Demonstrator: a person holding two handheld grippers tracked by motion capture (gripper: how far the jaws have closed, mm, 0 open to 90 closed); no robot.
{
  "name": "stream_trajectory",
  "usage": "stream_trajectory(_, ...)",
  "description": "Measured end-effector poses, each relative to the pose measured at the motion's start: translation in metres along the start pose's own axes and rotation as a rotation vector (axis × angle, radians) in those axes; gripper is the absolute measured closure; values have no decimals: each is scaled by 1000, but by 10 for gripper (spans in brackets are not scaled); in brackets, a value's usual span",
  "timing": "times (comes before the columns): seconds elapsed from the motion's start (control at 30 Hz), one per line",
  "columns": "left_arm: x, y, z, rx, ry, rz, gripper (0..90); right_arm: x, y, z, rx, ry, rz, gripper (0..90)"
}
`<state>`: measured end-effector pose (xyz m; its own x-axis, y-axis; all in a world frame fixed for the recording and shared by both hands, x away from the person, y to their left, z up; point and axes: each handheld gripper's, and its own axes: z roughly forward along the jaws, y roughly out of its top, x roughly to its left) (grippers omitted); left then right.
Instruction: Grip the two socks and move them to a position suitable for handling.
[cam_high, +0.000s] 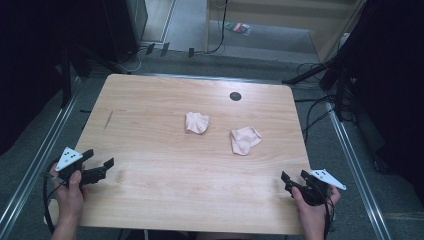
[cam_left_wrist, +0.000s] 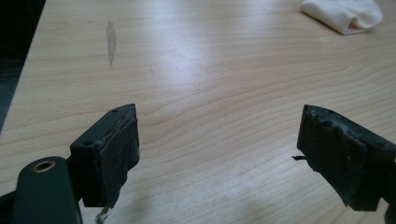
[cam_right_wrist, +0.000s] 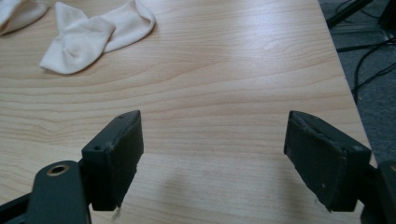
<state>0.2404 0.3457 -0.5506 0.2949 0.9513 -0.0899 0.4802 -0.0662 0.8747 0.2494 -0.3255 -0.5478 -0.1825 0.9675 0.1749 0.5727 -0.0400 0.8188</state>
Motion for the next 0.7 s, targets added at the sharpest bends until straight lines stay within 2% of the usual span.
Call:
stream_trajectory(0.1, 0, 0, 0, -4, -3, 0, 129, 1, 2, 0, -8, 2, -12, 206)
stream_trajectory(0.17, 2, 0, -1, -7, -8, -14, 85, 2, 5, -1, -26, -8, -16, 211)
stream_trajectory(0.23, 3, 0, 0, -4, 3, -27, 81, 2, 7, 0, -28, -3, -1, 211)
stream_trajectory(0.27, 5, 0, -1, -11, 9, -57, 81, 7, 12, 0, -29, -10, 1, 211)
stream_trajectory(0.3, 5, 0, -1, -11, 9, -57, 81, 7, 12, 0, -29, -10, 1, 211)
stream_trajectory(0.37, 8, 0, 0, -15, 18, -87, 81, 13, 19, 0, -40, -15, -3, 210)
stream_trajectory(0.4, 8, 0, 0, -15, 18, -88, 81, 20, 26, 2, -50, -8, -5, 210)
stream_trajectory(0.5, 9, 0, 0, -11, -7, -88, 81, 28, 32, 4, -43, -8, -9, 211)
stream_trajectory(0.6, 13, 0, 0, -5, -27, -117, 76, 39, 42, 6, -40, 11, -41, 212)
stream_trajectory(0.7, 13, 0, 0, -8, -20, -117, 72, 49, 52, 10, -27, 33, -67, 213)
